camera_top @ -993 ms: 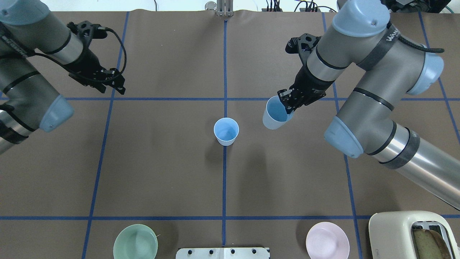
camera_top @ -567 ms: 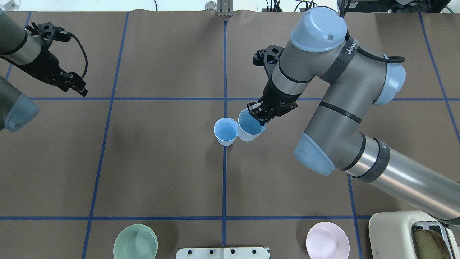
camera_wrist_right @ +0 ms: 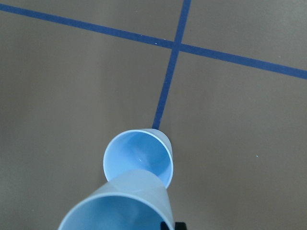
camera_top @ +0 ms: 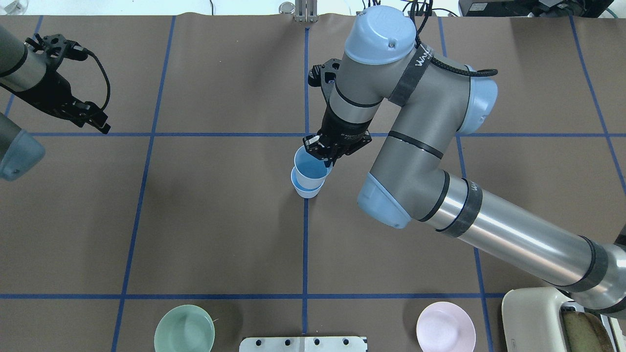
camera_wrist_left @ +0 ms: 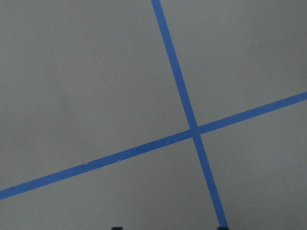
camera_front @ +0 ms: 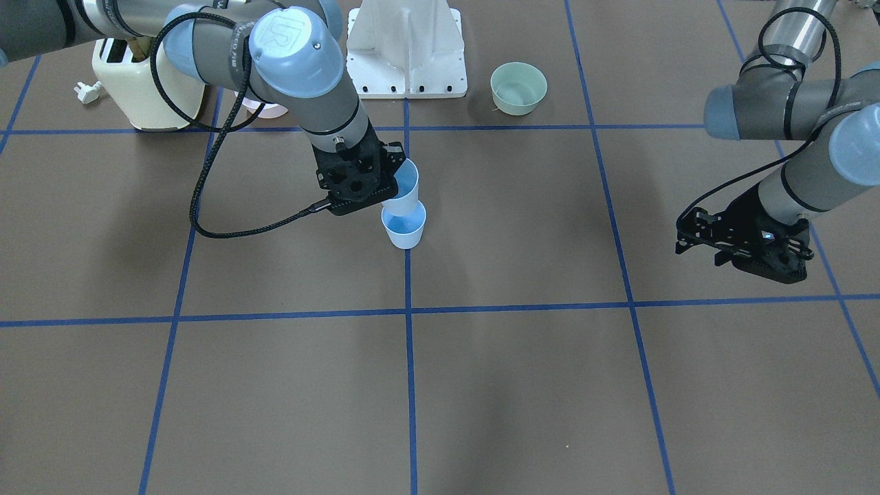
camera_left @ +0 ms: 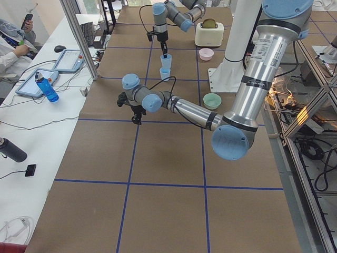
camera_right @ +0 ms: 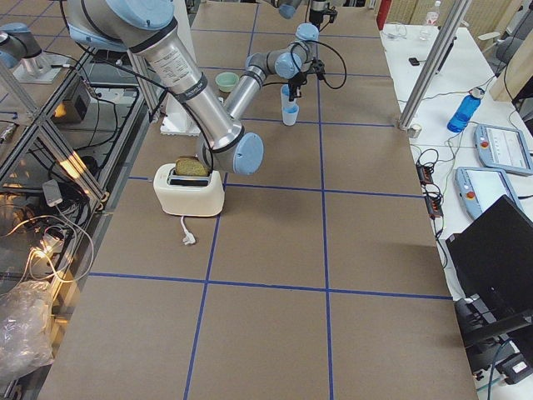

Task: Stack blue cups with both arms
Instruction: 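Lower the held cup into the center cup and open the right gripper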

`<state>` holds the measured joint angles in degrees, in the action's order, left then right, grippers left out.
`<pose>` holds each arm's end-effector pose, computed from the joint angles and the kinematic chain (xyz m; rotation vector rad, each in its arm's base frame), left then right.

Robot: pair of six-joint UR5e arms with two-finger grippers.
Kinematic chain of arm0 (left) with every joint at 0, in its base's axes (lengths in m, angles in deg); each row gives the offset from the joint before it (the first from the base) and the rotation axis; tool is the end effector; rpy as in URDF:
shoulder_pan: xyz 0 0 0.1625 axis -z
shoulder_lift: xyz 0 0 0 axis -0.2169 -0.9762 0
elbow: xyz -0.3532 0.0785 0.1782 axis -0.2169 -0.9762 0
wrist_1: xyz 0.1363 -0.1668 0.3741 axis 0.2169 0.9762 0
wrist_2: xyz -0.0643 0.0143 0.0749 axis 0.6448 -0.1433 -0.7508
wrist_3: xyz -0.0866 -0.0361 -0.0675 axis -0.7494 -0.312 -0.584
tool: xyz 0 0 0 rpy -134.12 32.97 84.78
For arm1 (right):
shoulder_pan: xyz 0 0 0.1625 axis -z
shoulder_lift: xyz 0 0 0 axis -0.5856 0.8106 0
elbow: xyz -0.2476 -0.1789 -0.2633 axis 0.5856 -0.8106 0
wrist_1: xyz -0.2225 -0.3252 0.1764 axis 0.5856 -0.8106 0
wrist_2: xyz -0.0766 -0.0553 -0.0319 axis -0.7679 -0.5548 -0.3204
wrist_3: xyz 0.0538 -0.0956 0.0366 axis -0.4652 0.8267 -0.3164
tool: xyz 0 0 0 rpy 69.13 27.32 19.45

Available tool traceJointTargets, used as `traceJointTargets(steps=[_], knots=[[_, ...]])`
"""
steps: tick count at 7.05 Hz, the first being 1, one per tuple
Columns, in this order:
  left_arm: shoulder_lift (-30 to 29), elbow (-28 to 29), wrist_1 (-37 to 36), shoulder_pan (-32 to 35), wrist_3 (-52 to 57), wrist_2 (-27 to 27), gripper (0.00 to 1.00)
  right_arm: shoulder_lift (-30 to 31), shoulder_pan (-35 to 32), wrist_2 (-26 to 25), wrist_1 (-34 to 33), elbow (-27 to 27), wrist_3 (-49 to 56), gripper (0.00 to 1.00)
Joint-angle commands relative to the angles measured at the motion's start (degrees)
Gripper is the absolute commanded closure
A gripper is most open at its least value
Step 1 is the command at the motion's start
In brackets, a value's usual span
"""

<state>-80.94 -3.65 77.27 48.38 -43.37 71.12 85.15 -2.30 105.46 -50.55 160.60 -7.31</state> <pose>0.2620 -0.5821 0.4365 0.1273 0.8872 0.2903 -0.5010 -0.4787 0.1299 0.0248 -0.9384 -0.2840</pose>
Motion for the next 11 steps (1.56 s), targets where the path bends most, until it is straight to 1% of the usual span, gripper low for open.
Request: traceJointTargets(steps=[1, 3, 5, 11], knots=[[0.0, 0.2, 0.0, 0.0, 0.0, 0.0, 0.28, -0.5, 0.0, -1.0, 0.2, -1.2, 0.4, 1.0], [0.0, 0.2, -0.1, 0.0, 0.0, 0.0, 0.28, -0.5, 0.2, -1.5, 0.6, -2.0, 0.4, 1.0], [0.1, 0.2, -0.1, -0.1, 0.0, 0.0, 0.28, -0.6, 0.9, -1.6, 2.5, -3.2, -0.1, 1.0], [0.0, 0.2, -0.1, -0.2, 0.0, 0.0, 0.28, -0.3, 1.2, -1.8, 2.5, -2.9, 0.2, 1.0]])
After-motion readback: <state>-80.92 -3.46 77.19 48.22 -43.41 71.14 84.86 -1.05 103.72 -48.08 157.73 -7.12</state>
